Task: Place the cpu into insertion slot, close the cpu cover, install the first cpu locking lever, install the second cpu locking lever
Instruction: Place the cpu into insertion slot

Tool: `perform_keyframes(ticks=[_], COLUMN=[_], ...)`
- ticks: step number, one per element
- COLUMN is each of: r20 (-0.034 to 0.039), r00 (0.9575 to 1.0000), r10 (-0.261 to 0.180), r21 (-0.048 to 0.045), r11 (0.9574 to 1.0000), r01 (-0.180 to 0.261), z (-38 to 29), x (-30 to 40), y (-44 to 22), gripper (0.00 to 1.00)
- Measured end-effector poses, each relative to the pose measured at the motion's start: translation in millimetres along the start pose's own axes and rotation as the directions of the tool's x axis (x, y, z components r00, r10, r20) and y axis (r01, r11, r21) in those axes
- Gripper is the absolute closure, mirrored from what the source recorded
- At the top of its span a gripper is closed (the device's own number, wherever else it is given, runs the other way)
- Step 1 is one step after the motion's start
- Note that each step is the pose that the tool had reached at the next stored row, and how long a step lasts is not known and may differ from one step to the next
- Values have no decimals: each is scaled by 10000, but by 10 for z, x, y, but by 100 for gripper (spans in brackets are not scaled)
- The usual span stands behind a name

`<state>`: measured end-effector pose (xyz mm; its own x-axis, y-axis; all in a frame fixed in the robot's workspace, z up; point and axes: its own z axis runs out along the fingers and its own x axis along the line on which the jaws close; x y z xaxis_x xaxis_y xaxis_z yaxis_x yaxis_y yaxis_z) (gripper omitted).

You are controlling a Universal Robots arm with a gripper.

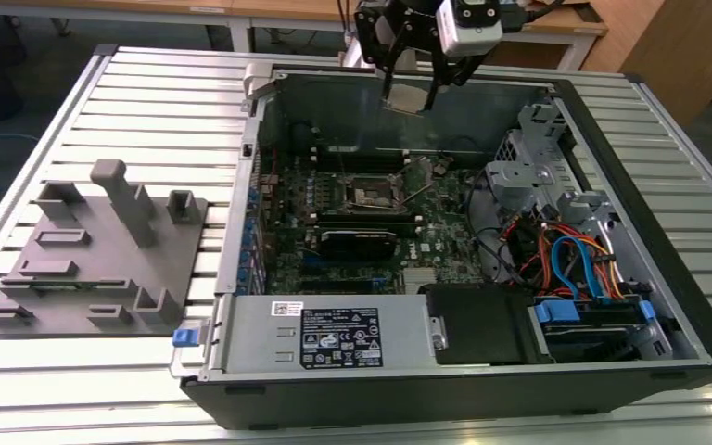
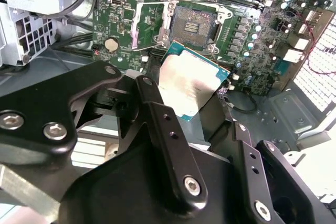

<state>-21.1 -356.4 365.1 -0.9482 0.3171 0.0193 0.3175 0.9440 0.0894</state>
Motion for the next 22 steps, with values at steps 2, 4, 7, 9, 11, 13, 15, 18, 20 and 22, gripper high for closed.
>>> perform_keyframes(ticks=[2,4,7,9,11,13,15,18,20,22], r20=[2,4,8,10,12,15,17,20,23,25], r00=[10000,10000,10000,9999,9999,9999,9998,9997,9997,9996], r10=[26,52,91,117,144,170,195,235,260,286], r21=[-1,-1,-1,-2,-3,-3,-3,-5,-5,-6], r11=[10000,10000,10000,9999,9999,9999,9998,9997,9997,9996], r01=[-26,-52,-91,-117,-144,-170,-195,-235,-260,-286], z=[0,0,0,0,0,0,0,0,0,0], x=[0,0,0,0,0,0,0,0,0,0], y=[0,0,0,0,0,0,0,0,0,0], gripper=[46,46,46,46,46,46,46,46,46,46])
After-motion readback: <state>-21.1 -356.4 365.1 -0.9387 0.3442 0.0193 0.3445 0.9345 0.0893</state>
